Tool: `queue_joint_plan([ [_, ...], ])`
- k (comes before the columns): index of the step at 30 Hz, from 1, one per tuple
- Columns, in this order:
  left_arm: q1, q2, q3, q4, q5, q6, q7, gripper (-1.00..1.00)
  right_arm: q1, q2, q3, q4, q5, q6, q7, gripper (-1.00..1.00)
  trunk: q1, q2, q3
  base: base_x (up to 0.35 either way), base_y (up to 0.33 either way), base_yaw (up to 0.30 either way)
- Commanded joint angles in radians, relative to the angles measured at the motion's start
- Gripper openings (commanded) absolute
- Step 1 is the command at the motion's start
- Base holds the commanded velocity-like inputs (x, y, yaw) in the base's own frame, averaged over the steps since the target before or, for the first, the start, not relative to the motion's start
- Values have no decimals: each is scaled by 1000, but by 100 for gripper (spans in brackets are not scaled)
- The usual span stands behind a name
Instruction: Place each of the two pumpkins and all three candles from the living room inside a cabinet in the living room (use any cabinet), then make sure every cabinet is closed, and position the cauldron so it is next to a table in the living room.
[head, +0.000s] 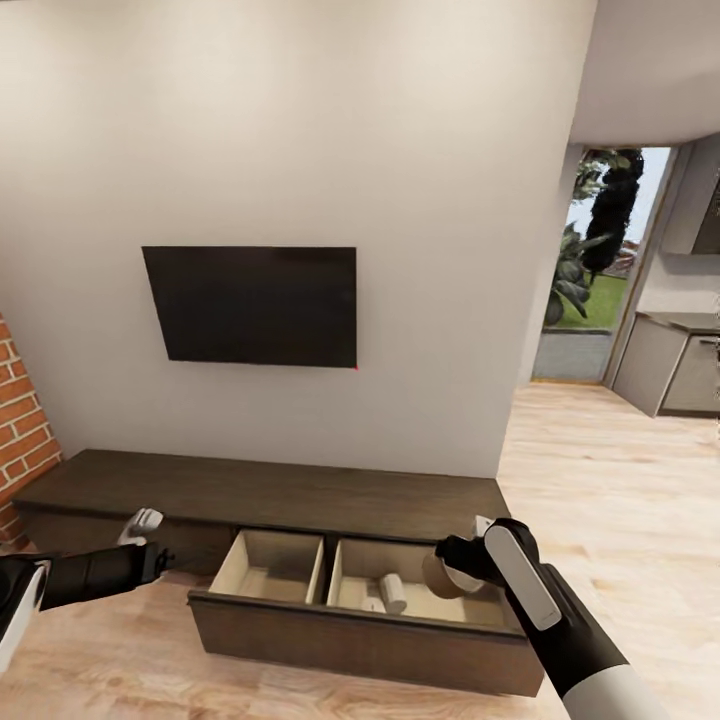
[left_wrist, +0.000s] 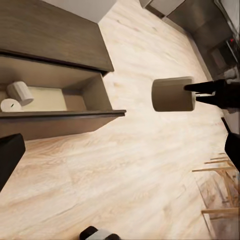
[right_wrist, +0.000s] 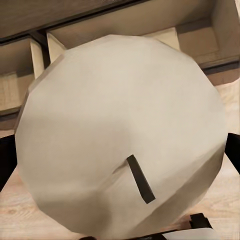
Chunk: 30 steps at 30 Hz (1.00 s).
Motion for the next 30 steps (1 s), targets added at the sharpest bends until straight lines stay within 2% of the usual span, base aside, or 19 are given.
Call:
queue_joint_plan([
  [1,0,1,1,0,-1,0,-7,100,0,0,0,1,1,0,0,-100,0,0,0,63,0,-163],
  [11,0,8,22,1,-3,0,-19,100,0,1,1,5,1,0,1,-100,0,0,0,95,47,-239],
  [19,0,8,23,1,-4,0,-19,100,0,3,7,6,4,-3,1,-100,0,0,0,127,51,-30],
  [30,0,8,22,1,-9,-1,-16,100,0,4,8,6,5,-3,3,-100,0,0,0,188,-37,0],
])
